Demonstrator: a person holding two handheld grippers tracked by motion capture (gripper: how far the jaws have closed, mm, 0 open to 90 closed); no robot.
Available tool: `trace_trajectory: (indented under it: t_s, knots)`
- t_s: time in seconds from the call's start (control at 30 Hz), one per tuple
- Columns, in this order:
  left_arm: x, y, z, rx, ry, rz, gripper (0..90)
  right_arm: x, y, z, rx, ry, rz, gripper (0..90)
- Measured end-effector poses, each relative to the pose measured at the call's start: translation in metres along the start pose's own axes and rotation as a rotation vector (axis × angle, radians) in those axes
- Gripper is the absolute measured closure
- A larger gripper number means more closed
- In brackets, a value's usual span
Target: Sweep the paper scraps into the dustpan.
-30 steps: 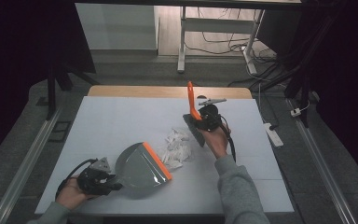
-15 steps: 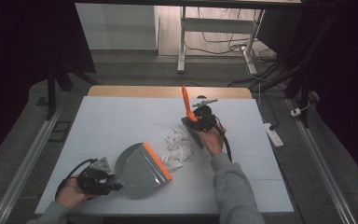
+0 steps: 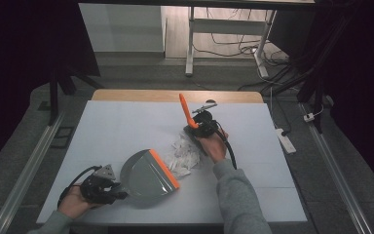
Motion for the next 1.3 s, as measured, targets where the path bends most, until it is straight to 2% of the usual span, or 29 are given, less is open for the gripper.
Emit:
trace_trajectory:
  t_s: [0.33,0.43,0.53,0.6,0.67,0.73,0.83,1.0,1.3]
  knots:
    - [-0.001,0.000,0.000,0.000,0.004,0.002,61.6,-0.004,0.022,0.001,0.058,0.017,-0.044,70.8]
    - [0.000,0.000,0.001,0.005,0.002,0.002,61.5,-0.003,0.032,0.002,0.071,0.021,-0.079,70.8]
    - [0.000,0.001,0.001,0.006,0.004,0.002,61.5,-0.002,0.044,0.004,0.105,0.019,-0.114,70.7]
    - [0.000,0.001,0.001,0.010,0.003,0.004,61.5,0.005,0.049,0.003,0.101,-0.008,-0.144,70.7]
    - [0.000,0.001,0.001,0.011,0.003,0.005,61.6,0.014,0.048,0.002,0.092,-0.039,-0.149,70.7]
    - [0.000,0.001,0.002,0.009,0.004,0.006,61.6,0.022,0.041,0.000,0.093,-0.061,-0.120,70.7]
    - [0.000,0.002,0.002,0.014,0.010,0.008,61.5,0.029,0.031,0.000,0.065,-0.076,-0.103,70.7]
    - [0.001,0.005,0.005,0.025,0.015,0.014,61.5,0.029,0.020,0.002,0.044,-0.067,-0.074,70.7]
    - [0.003,0.007,0.012,0.025,0.018,0.029,61.6,0.014,0.010,0.000,0.038,-0.035,-0.034,70.6]
Point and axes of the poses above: each handheld gripper's, and its own axes: x roughly backward along the jaws, z roughly out of its underside, y roughly to its left, the point moved 5 cm from there along -x, roughly forward along the jaws, and after that the axes turned 15 degrees about y, right-handed, at the moved point
